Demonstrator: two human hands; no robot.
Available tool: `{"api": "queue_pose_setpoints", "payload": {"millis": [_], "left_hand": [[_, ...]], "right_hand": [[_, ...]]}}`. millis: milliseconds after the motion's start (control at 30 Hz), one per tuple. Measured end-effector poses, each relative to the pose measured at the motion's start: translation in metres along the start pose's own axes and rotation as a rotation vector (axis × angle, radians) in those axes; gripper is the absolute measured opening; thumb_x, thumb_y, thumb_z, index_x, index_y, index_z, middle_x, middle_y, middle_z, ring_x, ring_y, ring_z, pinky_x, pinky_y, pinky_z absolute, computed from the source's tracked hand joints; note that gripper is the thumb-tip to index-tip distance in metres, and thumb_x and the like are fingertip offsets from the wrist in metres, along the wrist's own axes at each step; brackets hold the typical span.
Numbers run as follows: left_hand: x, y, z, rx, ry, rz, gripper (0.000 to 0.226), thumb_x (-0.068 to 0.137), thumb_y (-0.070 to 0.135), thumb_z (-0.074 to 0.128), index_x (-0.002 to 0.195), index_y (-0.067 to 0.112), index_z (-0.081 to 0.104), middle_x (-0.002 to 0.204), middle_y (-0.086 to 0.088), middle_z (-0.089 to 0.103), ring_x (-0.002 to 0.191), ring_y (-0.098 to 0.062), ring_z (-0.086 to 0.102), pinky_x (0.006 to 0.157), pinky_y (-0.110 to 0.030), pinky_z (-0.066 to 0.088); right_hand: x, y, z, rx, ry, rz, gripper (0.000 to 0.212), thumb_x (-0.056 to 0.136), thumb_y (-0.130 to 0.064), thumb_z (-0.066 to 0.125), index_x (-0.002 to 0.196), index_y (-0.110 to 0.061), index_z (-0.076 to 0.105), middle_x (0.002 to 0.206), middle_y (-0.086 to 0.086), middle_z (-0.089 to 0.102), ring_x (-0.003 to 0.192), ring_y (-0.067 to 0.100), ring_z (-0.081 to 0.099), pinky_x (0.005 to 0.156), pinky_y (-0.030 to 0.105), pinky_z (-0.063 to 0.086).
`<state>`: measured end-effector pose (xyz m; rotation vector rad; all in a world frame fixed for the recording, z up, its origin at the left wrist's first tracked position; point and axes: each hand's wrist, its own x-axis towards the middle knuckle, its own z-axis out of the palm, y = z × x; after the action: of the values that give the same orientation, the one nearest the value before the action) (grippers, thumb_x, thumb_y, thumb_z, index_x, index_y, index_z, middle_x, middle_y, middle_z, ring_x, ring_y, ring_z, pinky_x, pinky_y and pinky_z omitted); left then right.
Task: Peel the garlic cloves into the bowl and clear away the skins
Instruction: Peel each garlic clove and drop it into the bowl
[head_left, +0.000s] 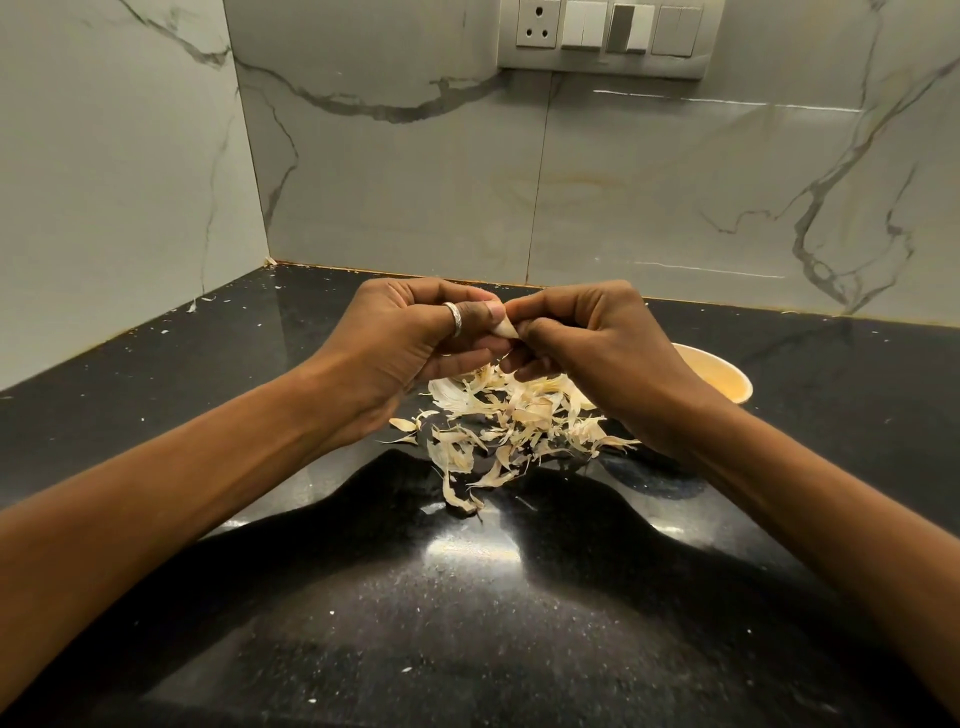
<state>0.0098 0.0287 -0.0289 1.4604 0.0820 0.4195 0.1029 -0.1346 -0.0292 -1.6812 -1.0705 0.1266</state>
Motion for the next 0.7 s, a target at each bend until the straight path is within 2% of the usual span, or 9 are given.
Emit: {"api": "queue_pose_setpoints", "payload": {"millis": [133, 300, 467, 700], "left_hand": [[0.0018, -0.0008, -0.0017, -0.006, 0.012, -0.013, 0.015, 0.085, 0.009, 0.072, 0.099, 0.003, 0.072, 0.093, -0.016, 0.077, 0.086, -0.022, 0.076, 0.07, -0.025, 0.063], [0.0036, -0.0028, -0.0031, 0.023, 0.042, 0.001, 0.017, 0.081, 0.011, 0.074, 0.097, 0.003, 0.073, 0.09, -0.014, 0.077, 0.081, -0.019, 0.075, 0.068, -0.026, 0.063], [0.0038, -0.005, -0.0017, 0.105, 0.033, 0.043, 0.007, 0.086, 0.007, 0.072, 0.091, 0.006, 0.077, 0.086, -0.009, 0.077, 0.082, -0.017, 0.074, 0.07, -0.025, 0.063], [0.0007, -0.0034, 0.0006, 0.14, -0.015, 0.08, 0.015, 0.09, -0.005, 0.064, 0.092, 0.007, 0.073, 0.078, -0.004, 0.077, 0.077, -0.015, 0.075, 0.064, -0.018, 0.059]], "right_hand": [[0.0, -0.0003, -0.0007, -0.017, 0.008, -0.011, 0.017, 0.099, -0.005, 0.06, 0.106, -0.006, 0.075, 0.091, 0.011, 0.077, 0.079, 0.019, 0.075, 0.07, 0.024, 0.06], [0.0001, 0.0033, 0.0016, -0.194, 0.045, -0.123, 0.014, 0.094, -0.016, 0.071, 0.104, -0.009, 0.076, 0.085, 0.006, 0.077, 0.073, 0.015, 0.075, 0.065, 0.025, 0.061], [0.0009, 0.0075, 0.0043, -0.245, 0.091, -0.155, 0.015, 0.092, -0.019, 0.074, 0.101, -0.007, 0.077, 0.082, 0.005, 0.077, 0.07, 0.012, 0.075, 0.062, 0.026, 0.062], [0.0026, 0.0087, 0.0013, -0.21, 0.08, -0.109, 0.019, 0.089, -0.014, 0.076, 0.106, -0.005, 0.074, 0.084, 0.007, 0.077, 0.07, 0.015, 0.075, 0.064, 0.026, 0.061]]}}
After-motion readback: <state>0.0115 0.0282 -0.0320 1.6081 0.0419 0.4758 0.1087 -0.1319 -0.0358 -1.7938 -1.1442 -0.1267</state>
